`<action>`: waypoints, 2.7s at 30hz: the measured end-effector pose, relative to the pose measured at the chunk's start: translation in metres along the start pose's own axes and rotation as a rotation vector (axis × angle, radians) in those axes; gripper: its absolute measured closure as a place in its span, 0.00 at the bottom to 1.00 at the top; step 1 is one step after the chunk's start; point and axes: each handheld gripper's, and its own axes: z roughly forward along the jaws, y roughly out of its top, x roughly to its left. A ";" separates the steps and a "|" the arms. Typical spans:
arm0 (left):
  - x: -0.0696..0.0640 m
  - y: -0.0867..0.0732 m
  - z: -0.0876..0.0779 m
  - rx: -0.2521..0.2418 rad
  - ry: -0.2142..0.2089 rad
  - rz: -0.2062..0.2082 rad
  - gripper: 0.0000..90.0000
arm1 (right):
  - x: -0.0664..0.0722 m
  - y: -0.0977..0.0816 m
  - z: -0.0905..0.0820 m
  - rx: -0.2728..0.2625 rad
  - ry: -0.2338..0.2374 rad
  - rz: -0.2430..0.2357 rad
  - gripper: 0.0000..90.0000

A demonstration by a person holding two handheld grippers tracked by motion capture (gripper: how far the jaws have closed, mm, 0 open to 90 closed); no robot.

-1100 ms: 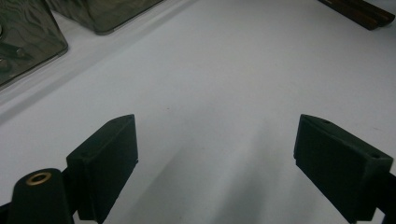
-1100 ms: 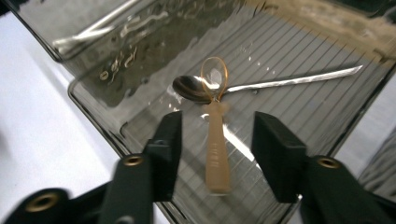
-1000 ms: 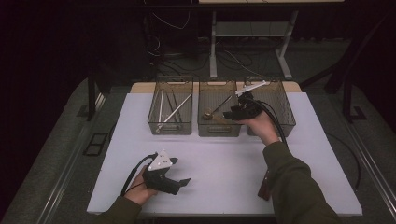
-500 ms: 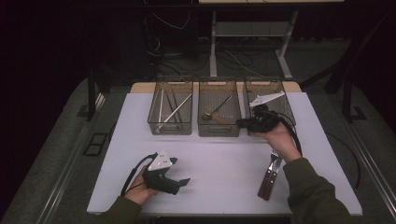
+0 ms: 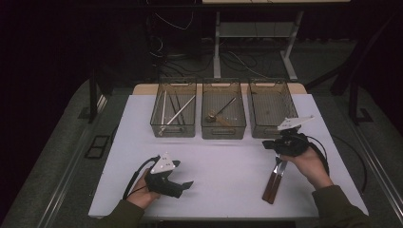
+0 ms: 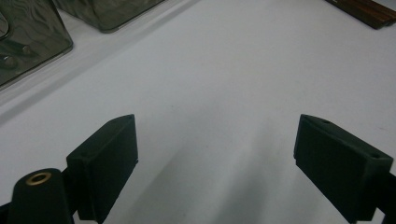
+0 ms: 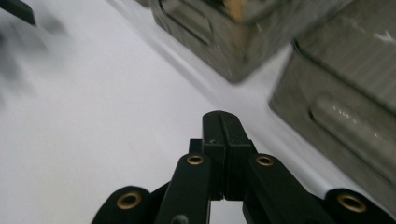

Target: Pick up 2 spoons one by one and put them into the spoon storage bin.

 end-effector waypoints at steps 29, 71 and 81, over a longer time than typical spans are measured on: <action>-0.001 0.000 -0.001 0.001 0.005 0.001 0.14 | -0.047 -0.072 -0.005 0.141 -0.139 0.174 1.00; -0.001 0.000 -0.001 0.003 0.003 0.007 0.14 | -0.024 -0.036 0.038 0.103 -0.053 0.117 1.00; -0.001 0.000 -0.001 0.002 0.000 0.007 0.14 | -0.015 -0.029 0.046 0.113 -0.023 0.090 1.00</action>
